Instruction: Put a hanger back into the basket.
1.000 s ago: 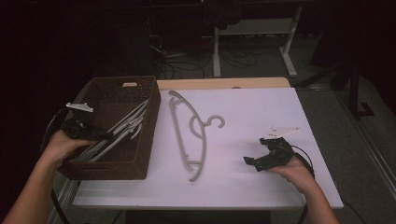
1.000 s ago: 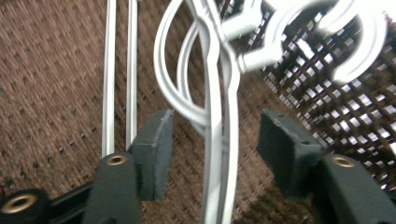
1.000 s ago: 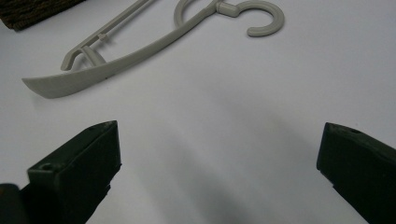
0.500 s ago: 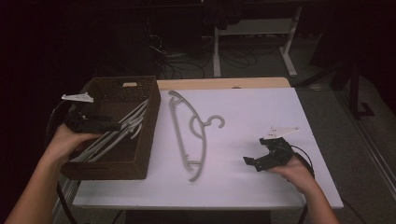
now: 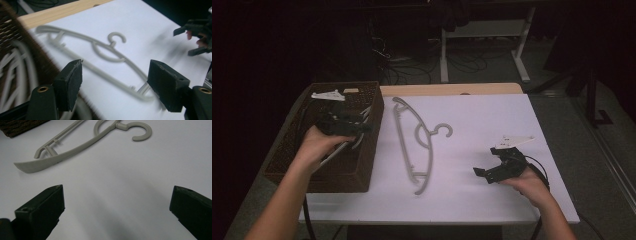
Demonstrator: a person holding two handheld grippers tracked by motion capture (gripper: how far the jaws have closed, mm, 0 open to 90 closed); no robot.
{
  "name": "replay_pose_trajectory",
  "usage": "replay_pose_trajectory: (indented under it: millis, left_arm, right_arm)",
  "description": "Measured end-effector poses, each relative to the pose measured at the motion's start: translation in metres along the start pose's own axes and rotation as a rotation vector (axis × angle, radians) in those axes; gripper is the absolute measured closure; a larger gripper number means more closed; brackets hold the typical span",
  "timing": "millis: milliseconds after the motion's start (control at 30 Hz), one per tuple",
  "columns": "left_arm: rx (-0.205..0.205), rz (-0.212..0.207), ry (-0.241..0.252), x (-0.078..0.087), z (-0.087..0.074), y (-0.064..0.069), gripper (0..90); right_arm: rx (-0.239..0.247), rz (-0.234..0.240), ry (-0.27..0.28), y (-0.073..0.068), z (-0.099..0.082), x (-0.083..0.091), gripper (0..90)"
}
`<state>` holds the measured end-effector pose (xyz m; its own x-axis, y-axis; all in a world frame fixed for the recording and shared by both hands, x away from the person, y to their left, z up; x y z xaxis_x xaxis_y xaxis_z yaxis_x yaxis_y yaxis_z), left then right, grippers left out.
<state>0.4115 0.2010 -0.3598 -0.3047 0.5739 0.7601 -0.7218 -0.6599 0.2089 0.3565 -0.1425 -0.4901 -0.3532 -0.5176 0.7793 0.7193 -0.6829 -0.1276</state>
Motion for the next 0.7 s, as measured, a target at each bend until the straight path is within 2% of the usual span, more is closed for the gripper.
replay_pose_trajectory:
  millis: [67,267,467,567,700]
  left_arm:
    - [-0.007,-0.014,0.004,-0.01,0.008,0.01,32.1]
    - [-0.031,0.018,-0.022,-0.041,0.026,0.034,50.5]
    - [-0.053,0.034,-0.046,-0.078,0.037,0.058,78.3]
    - [-0.049,0.044,-0.07,-0.102,0.04,0.06,89.9]
    - [-0.028,0.066,-0.107,-0.131,0.039,0.052,90.0]
  right_arm:
    - [0.001,0.001,-0.002,0.0,0.0,0.0,0.0]
    - [0.009,0.001,0.0,-0.001,0.0,-0.001,0.0]
    - [0.023,0.006,-0.007,-0.005,0.001,-0.003,0.0]
    - [0.025,0.01,-0.008,-0.005,0.0,-0.003,0.0]
    - [0.022,0.013,-0.001,-0.005,0.001,-0.002,0.0]
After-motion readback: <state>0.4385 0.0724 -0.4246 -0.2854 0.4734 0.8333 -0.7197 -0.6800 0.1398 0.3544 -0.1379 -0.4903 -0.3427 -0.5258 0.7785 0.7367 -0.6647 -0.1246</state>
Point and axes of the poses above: each handheld gripper's, and its own axes: x roughly backward along the jaws, z roughly out of its top, y roughly to its right, the point moved 10 cm from there along -x, roughly forward along the jaws, and after that the axes turned 13 degrees about -y, right-handed, at the moved point
